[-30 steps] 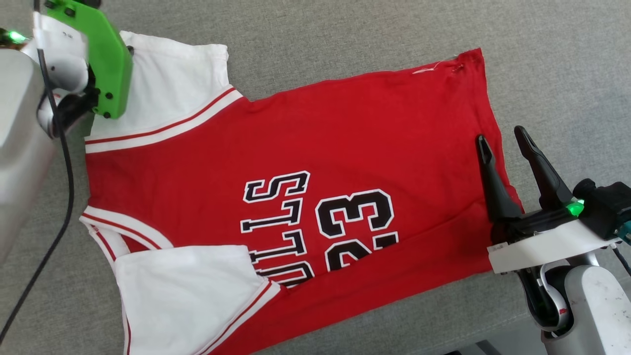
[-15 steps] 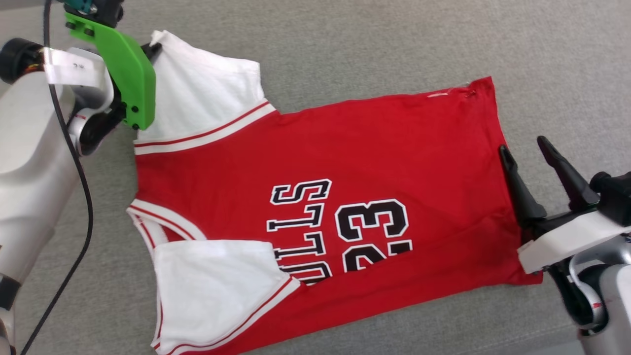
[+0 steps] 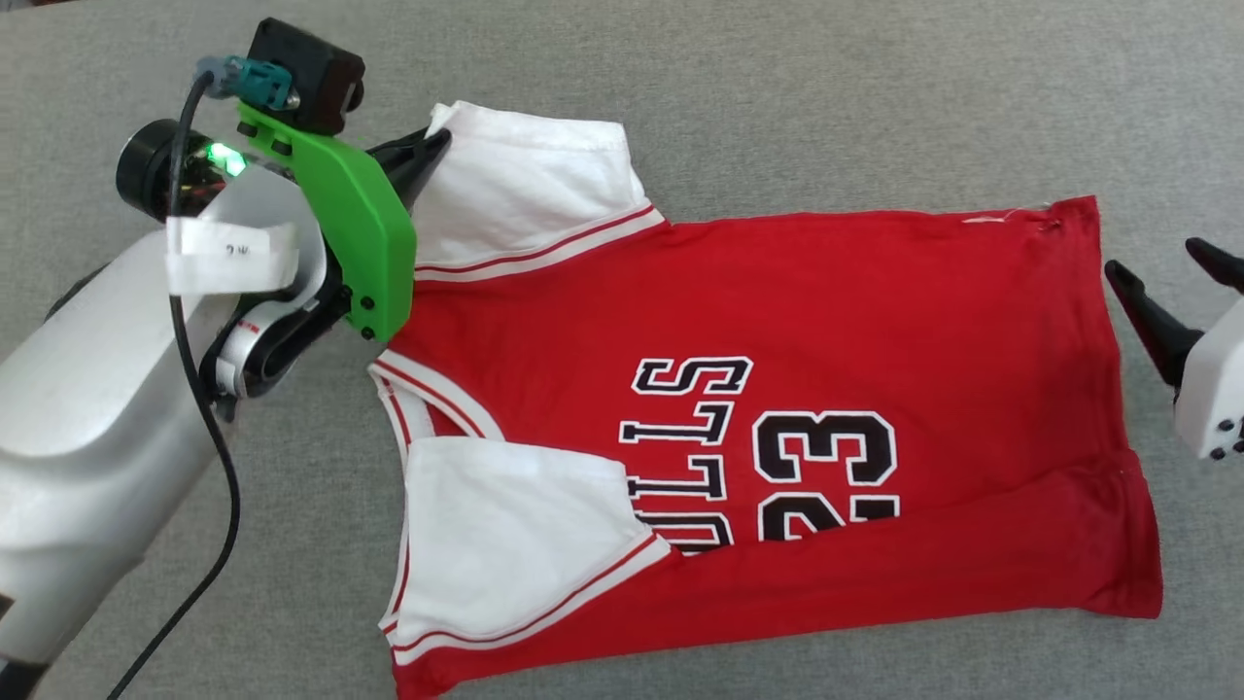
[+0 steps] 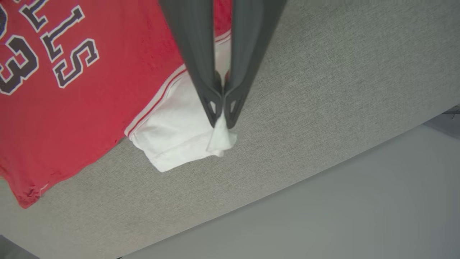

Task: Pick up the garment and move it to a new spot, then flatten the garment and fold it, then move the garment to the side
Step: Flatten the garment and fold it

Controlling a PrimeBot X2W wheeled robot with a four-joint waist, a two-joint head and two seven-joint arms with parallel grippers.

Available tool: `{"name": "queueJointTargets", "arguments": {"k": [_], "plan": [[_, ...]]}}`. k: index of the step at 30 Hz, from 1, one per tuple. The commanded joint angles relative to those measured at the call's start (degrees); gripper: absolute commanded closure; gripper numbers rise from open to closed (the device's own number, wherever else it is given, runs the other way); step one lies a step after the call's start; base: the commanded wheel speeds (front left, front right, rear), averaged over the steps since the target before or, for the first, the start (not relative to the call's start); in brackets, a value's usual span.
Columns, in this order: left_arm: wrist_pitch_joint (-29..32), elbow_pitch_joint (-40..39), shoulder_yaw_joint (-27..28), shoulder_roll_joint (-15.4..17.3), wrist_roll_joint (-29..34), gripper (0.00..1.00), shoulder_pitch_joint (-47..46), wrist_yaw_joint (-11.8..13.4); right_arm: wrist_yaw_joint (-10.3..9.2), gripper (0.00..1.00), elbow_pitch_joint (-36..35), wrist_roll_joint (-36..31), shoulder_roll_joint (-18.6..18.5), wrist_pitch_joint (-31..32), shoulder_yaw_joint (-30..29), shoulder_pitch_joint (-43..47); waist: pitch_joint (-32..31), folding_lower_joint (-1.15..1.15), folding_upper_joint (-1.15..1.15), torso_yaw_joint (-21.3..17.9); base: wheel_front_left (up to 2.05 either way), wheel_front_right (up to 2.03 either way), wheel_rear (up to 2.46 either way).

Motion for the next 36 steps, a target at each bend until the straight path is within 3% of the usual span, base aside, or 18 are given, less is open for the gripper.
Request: {"name": "queueJointTargets", "arguments": {"k": [1,2,3,6,18,19,20,26,36], "plan": [[0.2,-2.7,0.3,1.0,0.1,1.00,1.4,1.2,-0.04,0.00,0.7,0.5,-1.4,1.9,0.9,-2.3,2.2,0.00,0.00,2.2,0.00,0.00,0.00],[0.3,-4.8,0.3,1.8,0.6,1.00,1.7,2.0,-0.04,0.00,1.1,0.4,-2.6,3.3,1.7,-3.6,2.8,0.00,0.00,2.6,0.00,0.00,0.00],[0.8,-11.3,0.5,3.9,1.4,1.00,2.9,4.3,-0.04,0.00,3.8,2.2,-3.9,8.1,2.7,-7.6,4.6,0.00,0.00,4.0,0.00,0.00,0.00],[1.7,-18.8,0.2,5.5,2.7,1.00,4.0,6.9,-0.04,0.00,8.9,3.4,-4.8,13.9,3.0,-12.9,6.7,0.00,0.00,5.9,0.00,0.00,0.00],[1.6,-24.2,-0.3,5.5,3.9,1.00,4.8,9.1,-0.04,0.00,17.8,1.8,-4.6,14.4,7.8,-15.7,8.5,0.00,0.00,8.4,0.00,0.00,0.00],[1.5,-24.1,-0.3,5.5,3.8,1.00,4.9,9.1,-0.04,0.54,18.3,1.7,-4.5,14.1,8.2,-15.7,8.4,0.00,0.00,8.4,0.00,0.00,0.00],[1.4,-23.9,-0.3,5.5,3.7,1.00,5.1,9.1,-0.04,1.00,18.9,1.8,-4.4,13.7,8.5,-15.8,8.2,0.00,0.00,8.4,0.00,0.00,0.00],[-1.4,-20.9,0.6,5.5,2.2,1.00,7.9,9.9,-0.04,1.00,21.0,2.3,-4.4,6.5,8.6,-16.4,4.8,0.00,0.00,7.9,0.00,0.00,0.00],[-4.8,-19.2,1.0,6.1,-0.3,1.00,13.7,10.8,-0.04,1.00,19.6,4.5,-5.6,0.3,7.1,-12.0,-2.3,0.00,0.00,7.2,0.00,0.00,0.00]]}}
